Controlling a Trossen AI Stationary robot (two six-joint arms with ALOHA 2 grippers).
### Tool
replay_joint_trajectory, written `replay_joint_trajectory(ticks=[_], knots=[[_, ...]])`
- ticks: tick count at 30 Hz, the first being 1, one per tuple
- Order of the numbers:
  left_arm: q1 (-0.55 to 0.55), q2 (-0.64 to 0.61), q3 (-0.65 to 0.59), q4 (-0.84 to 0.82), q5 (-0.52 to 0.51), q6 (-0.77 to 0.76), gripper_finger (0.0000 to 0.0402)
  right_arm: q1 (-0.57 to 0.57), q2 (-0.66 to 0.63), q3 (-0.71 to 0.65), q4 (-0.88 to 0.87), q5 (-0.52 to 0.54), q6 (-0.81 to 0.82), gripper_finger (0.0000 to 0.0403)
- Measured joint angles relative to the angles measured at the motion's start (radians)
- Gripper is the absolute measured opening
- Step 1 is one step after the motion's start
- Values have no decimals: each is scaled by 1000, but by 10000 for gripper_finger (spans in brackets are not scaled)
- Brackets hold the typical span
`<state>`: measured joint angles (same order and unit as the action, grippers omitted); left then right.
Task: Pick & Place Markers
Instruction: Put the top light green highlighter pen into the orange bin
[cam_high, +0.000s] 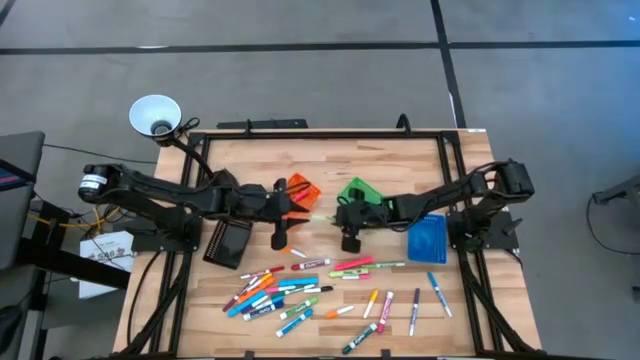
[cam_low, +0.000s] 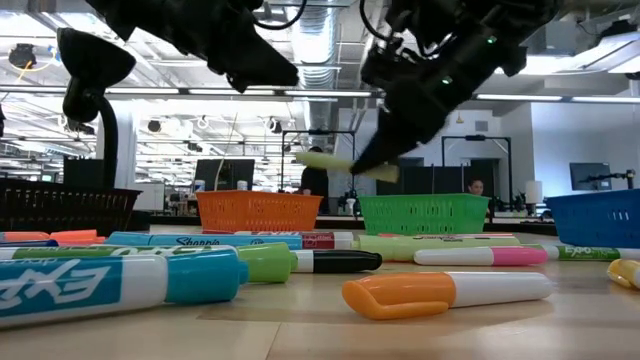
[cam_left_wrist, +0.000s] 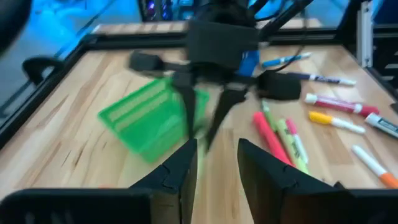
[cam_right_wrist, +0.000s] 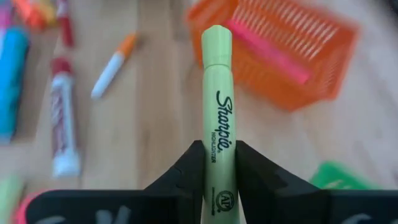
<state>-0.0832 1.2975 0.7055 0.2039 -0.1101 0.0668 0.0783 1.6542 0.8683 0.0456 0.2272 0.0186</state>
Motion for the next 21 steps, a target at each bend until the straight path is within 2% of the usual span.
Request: replay_joint_trajectory(ticks=[5, 10, 15, 21], knots=[[-9, 66, 0, 28, -45, 13, 142, -17, 17, 2, 111, 4, -24, 76], [-4, 154, 0, 51, -170, 60, 172, -13, 21, 2, 113, -33, -84, 70], [-2, 209, -1, 83, -159, 60, 190, -14, 23, 1, 119, -42, -107, 69], [-2, 215, -1, 92, -148, 57, 187, -14, 23, 1, 128, -42, -132, 70]])
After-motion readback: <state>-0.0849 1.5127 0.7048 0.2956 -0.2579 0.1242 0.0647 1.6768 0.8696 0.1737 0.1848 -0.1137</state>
